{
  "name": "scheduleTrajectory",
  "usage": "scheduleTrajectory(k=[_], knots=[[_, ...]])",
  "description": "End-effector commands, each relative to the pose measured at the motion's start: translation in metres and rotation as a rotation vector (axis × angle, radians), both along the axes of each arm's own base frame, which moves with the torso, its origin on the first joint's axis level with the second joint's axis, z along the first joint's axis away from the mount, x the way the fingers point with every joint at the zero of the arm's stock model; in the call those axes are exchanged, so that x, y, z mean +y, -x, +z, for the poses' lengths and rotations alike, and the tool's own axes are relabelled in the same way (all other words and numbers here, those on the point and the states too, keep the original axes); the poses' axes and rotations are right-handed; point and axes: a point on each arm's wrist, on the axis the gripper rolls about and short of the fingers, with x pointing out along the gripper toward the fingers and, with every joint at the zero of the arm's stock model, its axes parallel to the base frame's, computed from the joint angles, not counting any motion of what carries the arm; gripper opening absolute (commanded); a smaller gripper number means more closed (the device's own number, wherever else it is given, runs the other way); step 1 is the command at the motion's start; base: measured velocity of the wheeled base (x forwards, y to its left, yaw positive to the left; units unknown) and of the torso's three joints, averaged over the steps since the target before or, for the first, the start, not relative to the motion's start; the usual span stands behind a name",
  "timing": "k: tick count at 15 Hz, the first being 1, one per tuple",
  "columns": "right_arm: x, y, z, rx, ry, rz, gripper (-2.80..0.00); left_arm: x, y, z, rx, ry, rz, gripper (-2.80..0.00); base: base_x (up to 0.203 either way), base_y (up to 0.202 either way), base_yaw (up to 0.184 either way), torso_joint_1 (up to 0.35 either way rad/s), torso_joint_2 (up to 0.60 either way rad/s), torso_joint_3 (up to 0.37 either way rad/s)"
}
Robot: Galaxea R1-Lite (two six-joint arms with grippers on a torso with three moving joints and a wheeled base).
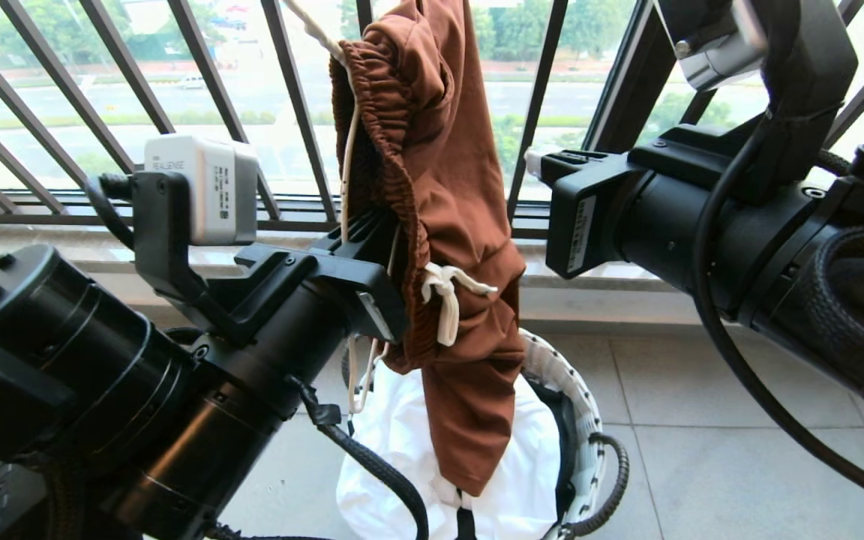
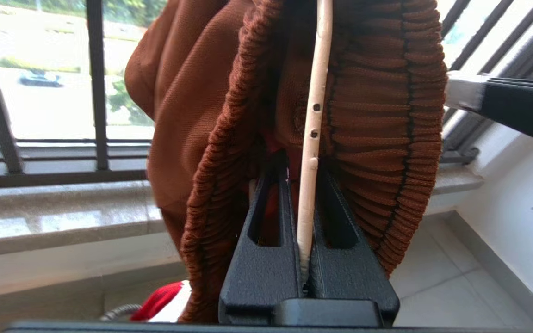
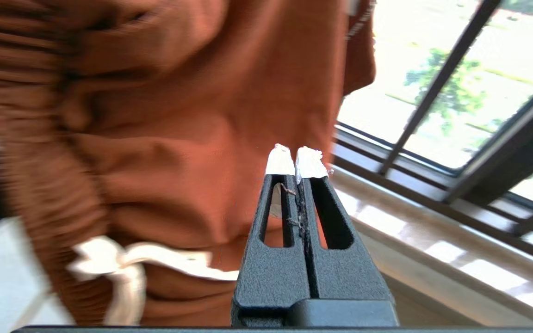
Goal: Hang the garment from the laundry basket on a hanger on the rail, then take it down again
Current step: Hang the clothes on the clothes rack
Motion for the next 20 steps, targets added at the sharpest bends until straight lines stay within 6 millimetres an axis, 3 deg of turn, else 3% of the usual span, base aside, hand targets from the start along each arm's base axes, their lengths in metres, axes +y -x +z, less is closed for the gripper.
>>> scheduleTrajectory(k=[1,7,12,20], knots=[[-0.013,-0.006,0.004,-0.014,0.029,-0.052,-2.8,0.012,0.012,0.009,0.015,0.046,-0.088,-2.8,0.0,0.0,0.0,0.0,0.0,0.0],[-0.042,0.011,0.034,0.017,0.107,0.11,-2.8,0.024,0.021,-0.006,0.099,-0.027,-0.29,-2.8,0.0,0.0,0.0,0.0,0.0,0.0],[-0.071,0.009,0.053,0.088,0.191,0.316,-2.8,0.046,0.021,-0.006,0.127,0.02,-0.424,-2.8,0.0,0.0,0.0,0.0,0.0,0.0],[-0.069,-0.018,0.054,0.124,0.3,0.43,-2.8,0.066,0.025,-0.024,0.136,0.034,-0.643,-2.8,0.0,0.0,0.0,0.0,0.0,0.0]])
